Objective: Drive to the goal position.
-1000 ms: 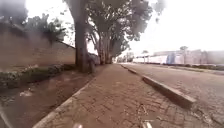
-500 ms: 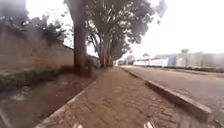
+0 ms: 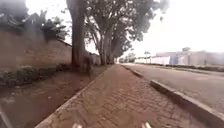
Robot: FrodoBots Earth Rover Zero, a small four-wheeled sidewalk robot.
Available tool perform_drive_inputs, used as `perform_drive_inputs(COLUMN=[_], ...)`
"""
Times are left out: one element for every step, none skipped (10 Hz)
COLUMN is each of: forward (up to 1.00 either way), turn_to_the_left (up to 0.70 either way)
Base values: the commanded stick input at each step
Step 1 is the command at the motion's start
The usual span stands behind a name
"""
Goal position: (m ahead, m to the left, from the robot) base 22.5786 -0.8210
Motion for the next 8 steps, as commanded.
perform_drive_inputs(forward=[0.7, 0.7, 0.7, 0.7, 0.7, 0.7, 0.7, 0.7], turn_to_the_left=[0.0, -0.35, -0.35, -0.35, -0.35, 0.0, 0.0, 0.0])
